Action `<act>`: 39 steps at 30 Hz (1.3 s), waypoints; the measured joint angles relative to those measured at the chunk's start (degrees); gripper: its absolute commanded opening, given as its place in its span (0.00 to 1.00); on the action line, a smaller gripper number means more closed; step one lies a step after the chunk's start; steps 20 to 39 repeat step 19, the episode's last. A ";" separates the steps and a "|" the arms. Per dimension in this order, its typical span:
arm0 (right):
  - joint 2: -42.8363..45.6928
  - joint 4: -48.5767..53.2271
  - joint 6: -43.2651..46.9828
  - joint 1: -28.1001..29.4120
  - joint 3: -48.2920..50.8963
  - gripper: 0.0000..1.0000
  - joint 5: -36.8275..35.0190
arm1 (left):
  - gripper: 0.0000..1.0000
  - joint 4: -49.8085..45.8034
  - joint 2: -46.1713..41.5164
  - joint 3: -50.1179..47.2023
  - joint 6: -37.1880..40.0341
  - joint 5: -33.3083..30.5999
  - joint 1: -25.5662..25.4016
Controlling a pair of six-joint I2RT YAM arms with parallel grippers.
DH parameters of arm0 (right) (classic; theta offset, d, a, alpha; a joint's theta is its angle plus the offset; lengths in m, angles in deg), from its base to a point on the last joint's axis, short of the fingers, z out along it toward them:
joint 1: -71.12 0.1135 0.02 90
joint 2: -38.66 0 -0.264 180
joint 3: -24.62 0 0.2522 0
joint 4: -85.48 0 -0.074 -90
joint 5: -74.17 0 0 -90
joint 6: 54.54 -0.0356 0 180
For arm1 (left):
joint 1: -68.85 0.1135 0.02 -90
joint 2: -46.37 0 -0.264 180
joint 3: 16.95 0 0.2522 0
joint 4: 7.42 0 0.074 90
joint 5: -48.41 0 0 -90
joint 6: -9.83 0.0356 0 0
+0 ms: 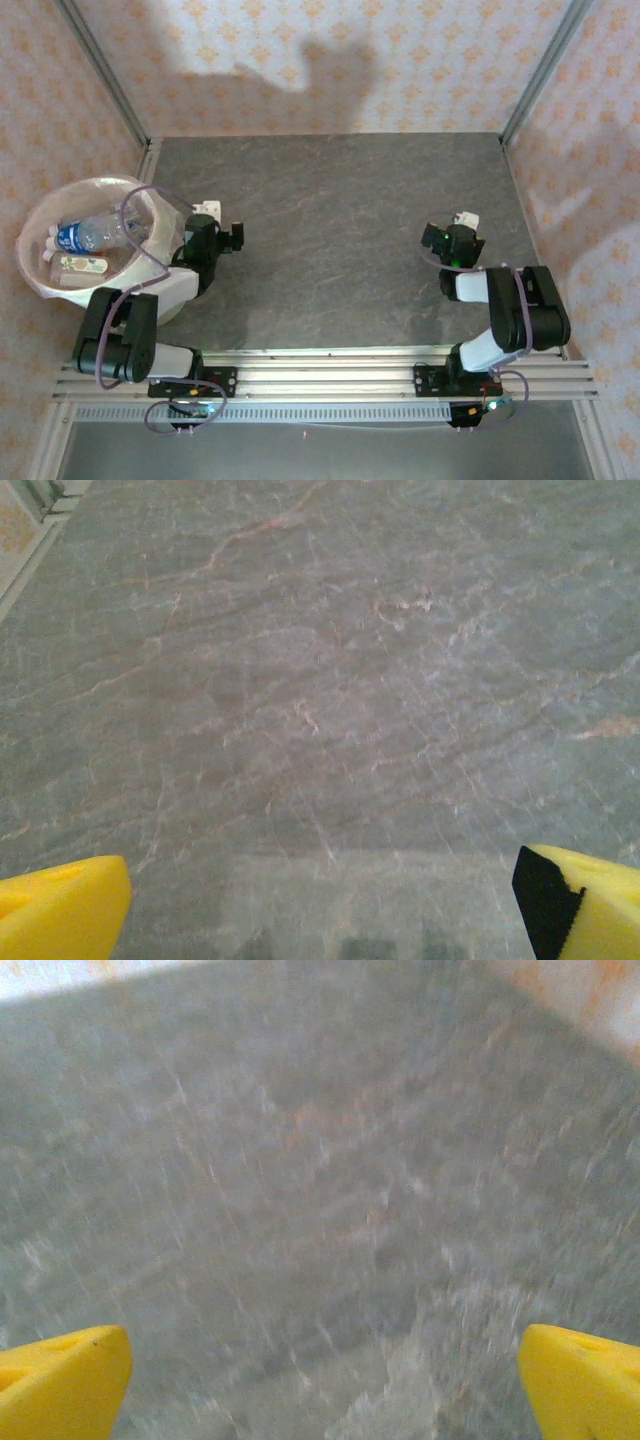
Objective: Put the plastic bottles in the bin
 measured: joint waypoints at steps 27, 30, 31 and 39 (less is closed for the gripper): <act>-0.22 -2.89 0.87 0.02 -0.98 0.99 -0.09 | 1.00 15.54 6.21 -3.96 -2.25 -13.64 -1.03; -0.22 -2.89 0.87 0.02 -0.98 0.99 -0.09 | 1.00 15.54 6.21 -3.96 -2.25 -13.64 -1.03; -0.22 -2.89 0.87 0.02 -0.98 0.99 -0.09 | 1.00 15.54 6.21 -3.96 -2.25 -13.64 -1.03; -0.22 -2.89 0.87 0.02 -0.98 0.99 -0.09 | 1.00 15.54 6.21 -3.96 -2.25 -13.64 -1.03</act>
